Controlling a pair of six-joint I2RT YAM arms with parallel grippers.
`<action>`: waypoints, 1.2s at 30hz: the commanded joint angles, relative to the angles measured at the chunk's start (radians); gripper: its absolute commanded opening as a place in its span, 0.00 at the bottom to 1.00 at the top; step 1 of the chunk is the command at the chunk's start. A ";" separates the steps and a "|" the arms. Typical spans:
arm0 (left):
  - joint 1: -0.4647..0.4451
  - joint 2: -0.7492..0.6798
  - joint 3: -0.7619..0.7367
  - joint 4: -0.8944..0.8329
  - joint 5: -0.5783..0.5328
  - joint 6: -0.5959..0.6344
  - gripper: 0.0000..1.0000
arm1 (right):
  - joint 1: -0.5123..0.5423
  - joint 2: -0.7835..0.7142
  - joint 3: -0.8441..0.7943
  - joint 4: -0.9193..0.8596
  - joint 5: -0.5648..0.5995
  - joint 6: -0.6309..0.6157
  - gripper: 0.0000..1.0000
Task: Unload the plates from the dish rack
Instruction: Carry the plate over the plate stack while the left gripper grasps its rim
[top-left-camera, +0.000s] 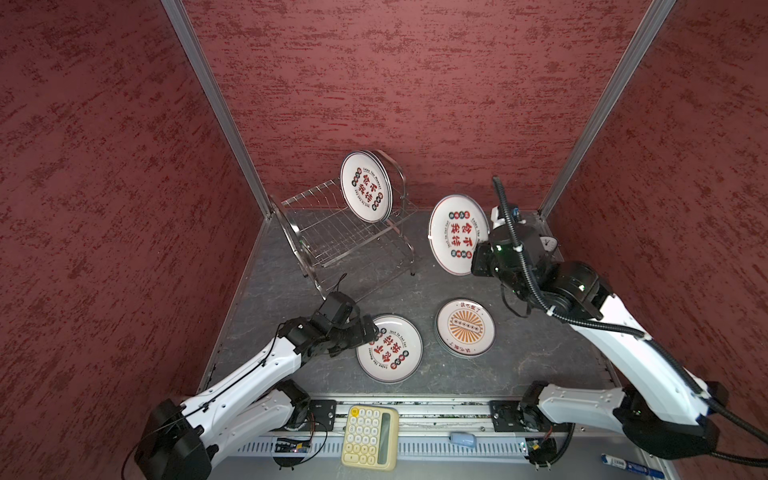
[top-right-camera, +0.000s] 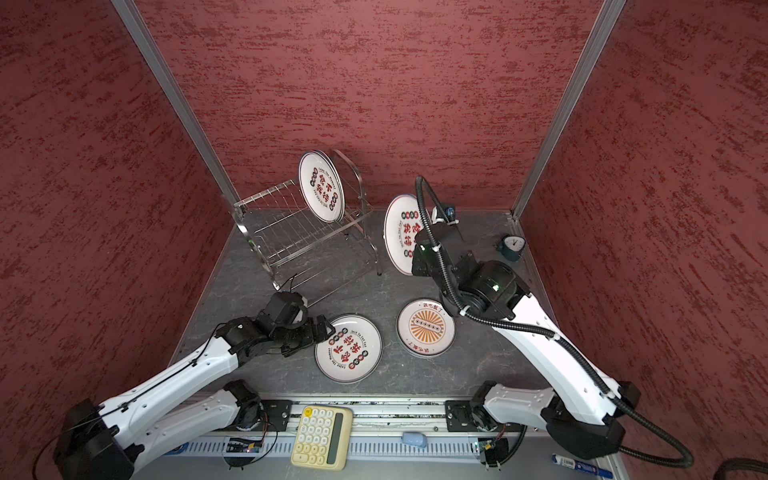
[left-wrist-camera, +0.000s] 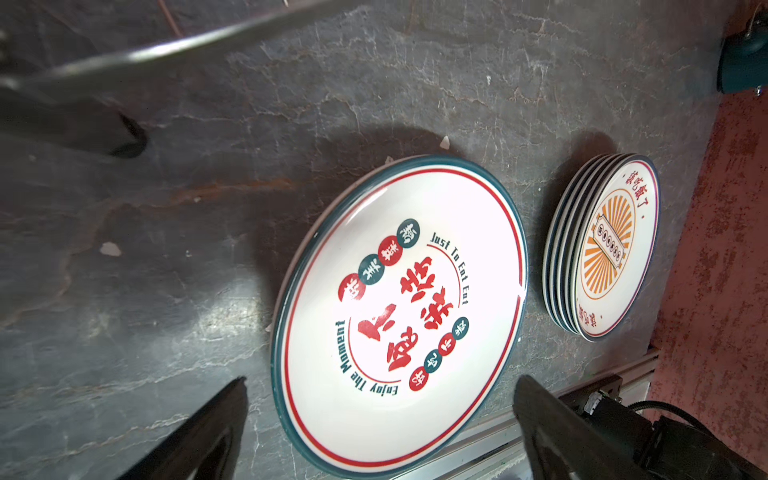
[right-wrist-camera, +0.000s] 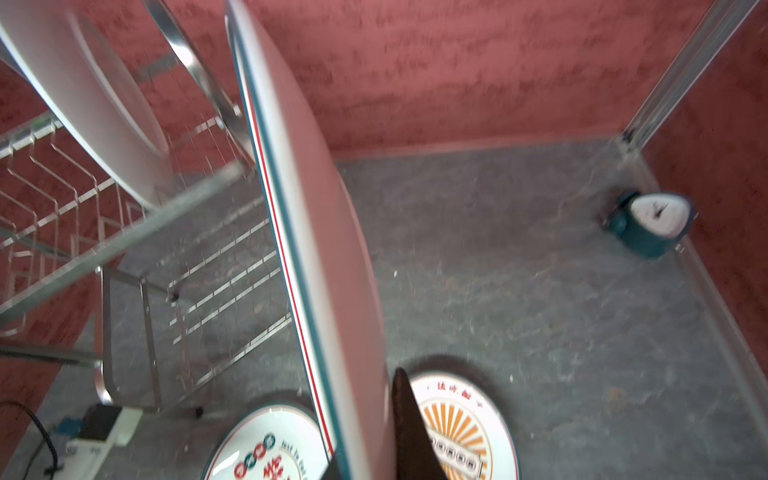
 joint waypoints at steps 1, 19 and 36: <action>0.008 -0.022 0.021 -0.008 -0.023 0.021 1.00 | 0.006 -0.079 -0.097 0.075 -0.187 0.153 0.00; 0.000 -0.057 -0.009 0.047 -0.016 0.022 1.00 | 0.006 -0.044 -0.476 0.386 -0.734 0.312 0.00; -0.008 -0.095 -0.050 0.177 0.065 0.010 0.97 | 0.012 0.026 -0.558 0.531 -0.855 0.350 0.00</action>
